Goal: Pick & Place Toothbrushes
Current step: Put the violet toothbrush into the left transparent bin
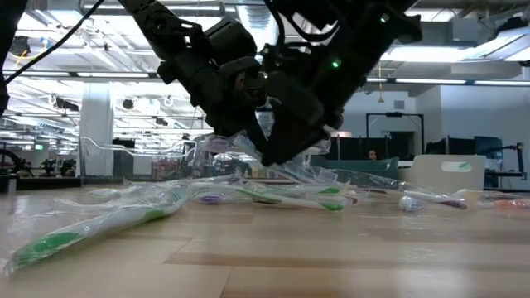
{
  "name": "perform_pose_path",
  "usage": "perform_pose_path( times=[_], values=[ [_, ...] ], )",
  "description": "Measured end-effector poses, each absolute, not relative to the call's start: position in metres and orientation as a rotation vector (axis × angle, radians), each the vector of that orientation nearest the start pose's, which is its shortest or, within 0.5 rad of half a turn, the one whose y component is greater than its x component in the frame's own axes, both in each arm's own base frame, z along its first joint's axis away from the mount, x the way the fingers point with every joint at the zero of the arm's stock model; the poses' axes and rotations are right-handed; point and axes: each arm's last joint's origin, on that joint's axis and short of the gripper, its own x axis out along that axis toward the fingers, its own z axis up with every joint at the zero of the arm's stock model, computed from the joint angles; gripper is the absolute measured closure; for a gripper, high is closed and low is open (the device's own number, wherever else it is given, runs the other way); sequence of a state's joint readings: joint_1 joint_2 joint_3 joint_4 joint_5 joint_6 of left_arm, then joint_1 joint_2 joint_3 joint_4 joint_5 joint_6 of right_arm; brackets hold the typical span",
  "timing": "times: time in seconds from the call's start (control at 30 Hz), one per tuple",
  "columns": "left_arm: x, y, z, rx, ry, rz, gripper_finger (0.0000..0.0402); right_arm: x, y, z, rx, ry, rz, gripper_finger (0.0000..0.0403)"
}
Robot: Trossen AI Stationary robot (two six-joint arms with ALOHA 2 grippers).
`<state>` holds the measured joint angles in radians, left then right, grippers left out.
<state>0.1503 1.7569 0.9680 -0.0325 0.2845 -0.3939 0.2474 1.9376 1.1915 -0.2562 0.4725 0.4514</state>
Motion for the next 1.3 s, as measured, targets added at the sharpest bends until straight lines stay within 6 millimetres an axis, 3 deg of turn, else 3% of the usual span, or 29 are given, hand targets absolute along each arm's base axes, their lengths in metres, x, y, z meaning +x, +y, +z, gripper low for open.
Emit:
perform_pose_path(
  times=[0.53, 0.93, 1.3],
  values=[
    [0.346, 0.045, 0.161, -0.556, 0.824, 0.039, 0.0387, 0.371, 0.077, 0.155, 0.010, 0.862, -0.514, 0.0210],
    [0.346, 0.045, 0.161, -0.557, 0.820, 0.040, 0.0387, 0.374, 0.061, 0.153, 0.027, 0.873, -0.552, 0.0206],
    [0.347, 0.045, 0.162, -0.561, 0.812, 0.025, 0.0387, 0.374, 0.059, 0.149, 0.057, 0.866, -0.517, 0.0209]
  ],
)
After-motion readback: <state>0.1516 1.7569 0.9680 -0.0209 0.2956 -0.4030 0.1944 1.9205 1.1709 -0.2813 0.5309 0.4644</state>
